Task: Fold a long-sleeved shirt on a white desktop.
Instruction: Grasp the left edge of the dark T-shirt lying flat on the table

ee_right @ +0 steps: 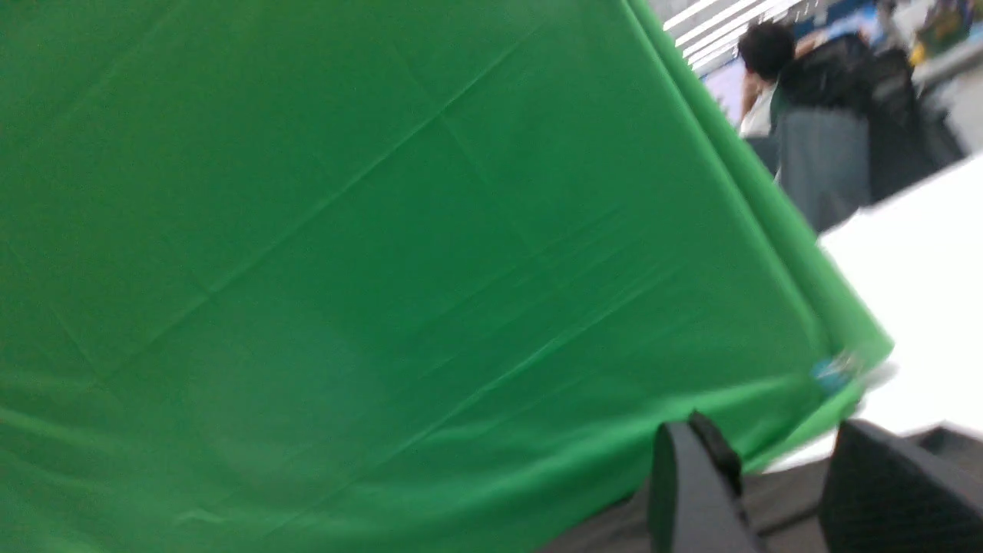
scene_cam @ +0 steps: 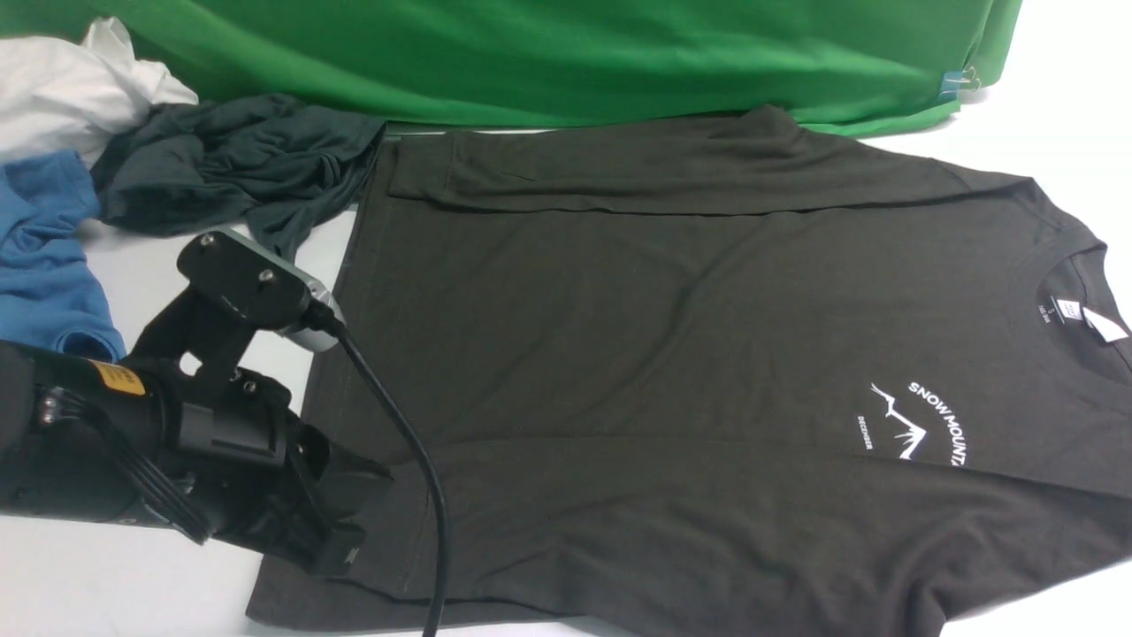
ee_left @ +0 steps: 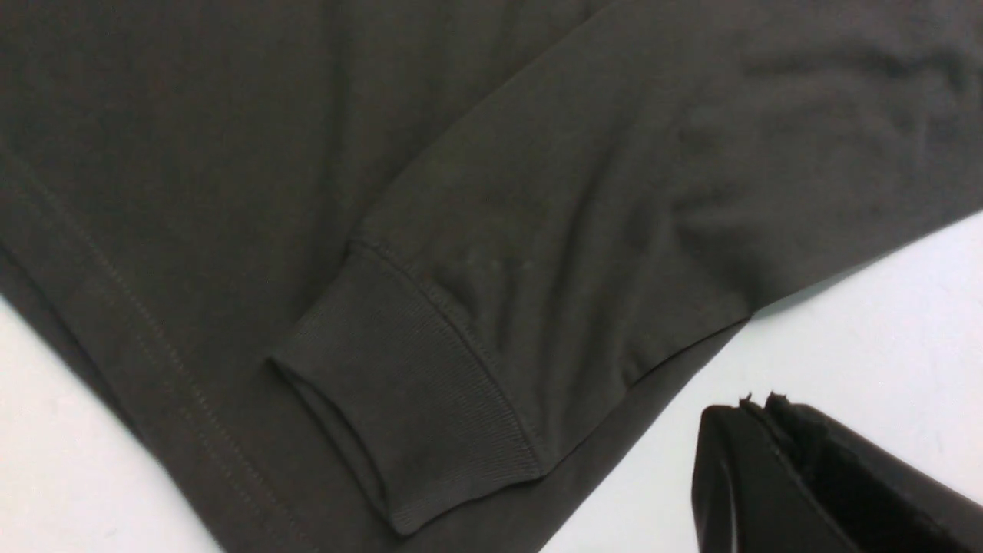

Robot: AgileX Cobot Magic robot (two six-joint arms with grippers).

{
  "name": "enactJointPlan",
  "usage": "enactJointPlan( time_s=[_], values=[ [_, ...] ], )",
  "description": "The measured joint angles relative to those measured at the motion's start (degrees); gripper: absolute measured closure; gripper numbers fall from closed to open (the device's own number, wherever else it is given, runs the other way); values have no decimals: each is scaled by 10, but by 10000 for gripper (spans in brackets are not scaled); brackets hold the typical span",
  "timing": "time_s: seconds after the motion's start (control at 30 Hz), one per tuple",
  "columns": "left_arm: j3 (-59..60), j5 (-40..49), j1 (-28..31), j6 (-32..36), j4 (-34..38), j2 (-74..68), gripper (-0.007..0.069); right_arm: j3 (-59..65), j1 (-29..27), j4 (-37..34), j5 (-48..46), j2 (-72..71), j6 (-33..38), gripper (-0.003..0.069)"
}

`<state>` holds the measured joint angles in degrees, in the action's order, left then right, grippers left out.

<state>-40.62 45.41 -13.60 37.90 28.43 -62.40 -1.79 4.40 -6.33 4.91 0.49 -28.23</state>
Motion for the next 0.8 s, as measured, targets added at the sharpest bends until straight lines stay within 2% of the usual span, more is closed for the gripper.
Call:
enactJointPlan(
  time_s=[0.1,0.13,0.17,0.2,0.23,0.27,0.3,0.37,0.43,0.53,0.57,0.63,0.67,0.7,0.8],
  values=[
    [-1,-1,0,-8,-4,-9,605,-70,24,0,-117,33,24,448],
    [-6,3,0,-10,-4,-21,605,-141,55,-1,-220,67,86,453],
    [-10,7,0,-11,-4,-30,605,-181,72,-1,-275,94,134,453],
    [-11,8,0,-12,-4,-37,605,-191,81,0,-290,100,134,453],
    [-20,16,0,-20,-4,-54,604,-280,111,1,-389,149,204,453],
    [-21,16,0,-21,-4,-60,603,-290,120,2,-431,155,218,453],
    [-28,13,0,-27,-11,-82,599,-367,152,4,-531,206,268,452],
    [-34,-5,0,-36,-30,-107,589,-427,185,9,-615,245,295,452],
    [-38,-35,0,-52,-63,-135,559,-472,211,15,-665,272,309,451],
    [-41,-87,0,-82,-115,-183,484,-502,240,19,-675,282,320,449],
    [-41,-89,0,-83,-118,-189,479,-503,242,19,-675,282,320,449],
    [-42,-106,0,-83,-138,-224,407,-507,252,20,-677,282,323,444],
    [-42,-107,0,-83,-139,-230,401,-508,253,20,-677,282,323,442],
    [-42,-118,0,-83,-145,-251,356,-508,254,20,-680,282,329,440],
    [-42,-150,0,-83,-163,-281,297,-508,254,21,-684,282,334,439]
  ],
)
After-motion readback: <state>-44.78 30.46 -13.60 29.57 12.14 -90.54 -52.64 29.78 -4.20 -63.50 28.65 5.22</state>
